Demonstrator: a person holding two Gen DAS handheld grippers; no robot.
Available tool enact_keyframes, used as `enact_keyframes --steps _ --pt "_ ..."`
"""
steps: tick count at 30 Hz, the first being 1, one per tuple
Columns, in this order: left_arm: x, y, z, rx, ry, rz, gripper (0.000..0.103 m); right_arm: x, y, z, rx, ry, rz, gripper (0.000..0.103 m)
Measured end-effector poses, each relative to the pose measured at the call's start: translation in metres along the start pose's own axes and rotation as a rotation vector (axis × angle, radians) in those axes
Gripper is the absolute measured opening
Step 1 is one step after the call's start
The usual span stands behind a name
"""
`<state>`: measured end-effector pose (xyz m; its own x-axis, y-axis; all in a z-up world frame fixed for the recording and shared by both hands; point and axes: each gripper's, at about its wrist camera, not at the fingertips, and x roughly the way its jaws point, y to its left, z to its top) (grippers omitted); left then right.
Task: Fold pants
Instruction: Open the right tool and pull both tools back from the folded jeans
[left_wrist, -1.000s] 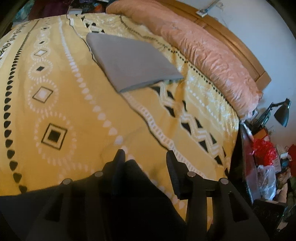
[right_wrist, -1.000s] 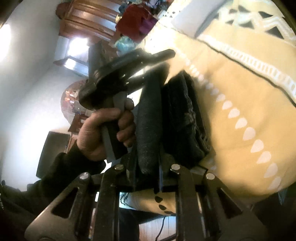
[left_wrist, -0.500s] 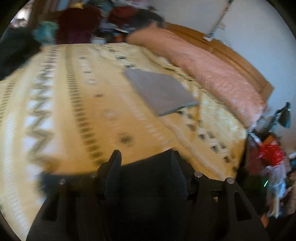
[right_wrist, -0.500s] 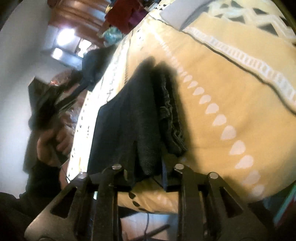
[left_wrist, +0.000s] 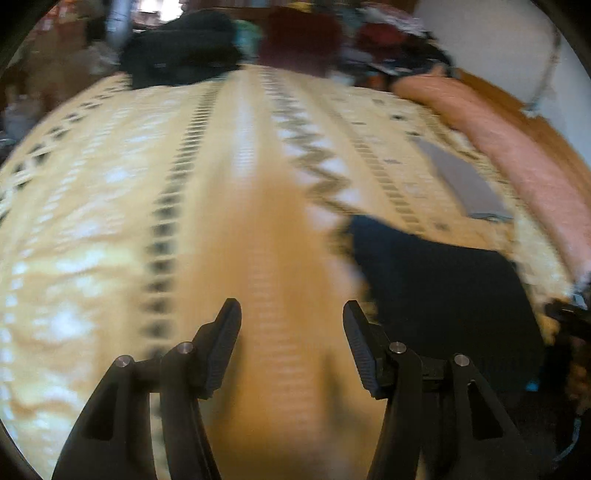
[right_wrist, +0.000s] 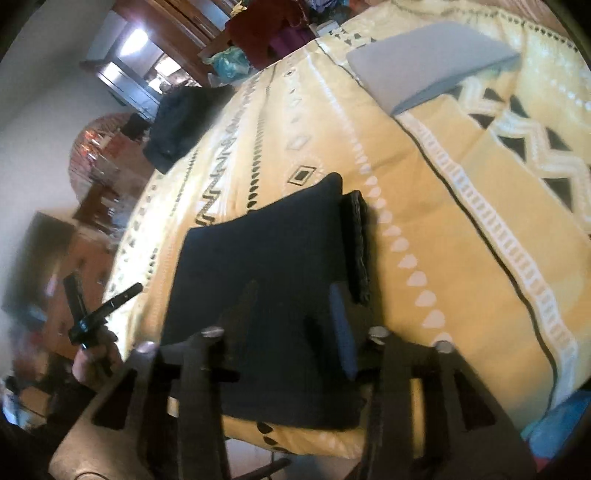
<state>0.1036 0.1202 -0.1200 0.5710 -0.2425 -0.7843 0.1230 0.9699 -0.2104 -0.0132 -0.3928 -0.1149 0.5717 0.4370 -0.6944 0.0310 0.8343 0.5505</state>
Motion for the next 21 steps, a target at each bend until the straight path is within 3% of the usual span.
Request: enact_keyframes --steps 4,6,9,11,14,16,21 --pt "0.011 0.06 0.002 -0.099 0.005 0.133 0.059 0.0 0.001 -0.021 -0.007 0.017 -0.048 0.05" --pt "0.016 0.084 0.002 -0.155 0.004 0.16 0.059 0.002 0.002 -0.035 -0.039 0.026 -0.098 0.053" --pt "0.024 0.103 0.002 -0.21 -0.016 0.145 0.061 0.004 0.005 -0.051 -0.071 0.046 -0.123 0.055" --pt "0.03 0.104 -0.006 -0.172 -0.032 0.129 0.073 0.009 0.006 -0.06 -0.091 0.055 -0.149 0.056" --pt "0.031 0.099 -0.008 -0.141 -0.036 0.112 0.083 0.016 0.002 -0.066 -0.055 0.067 -0.155 0.057" --pt "0.034 0.096 -0.004 -0.142 -0.034 0.077 0.089 0.017 -0.001 -0.064 -0.033 0.064 -0.139 0.063" --pt "0.033 0.093 -0.003 -0.145 -0.038 0.062 0.091 0.021 -0.011 -0.064 0.014 0.089 -0.129 0.065"
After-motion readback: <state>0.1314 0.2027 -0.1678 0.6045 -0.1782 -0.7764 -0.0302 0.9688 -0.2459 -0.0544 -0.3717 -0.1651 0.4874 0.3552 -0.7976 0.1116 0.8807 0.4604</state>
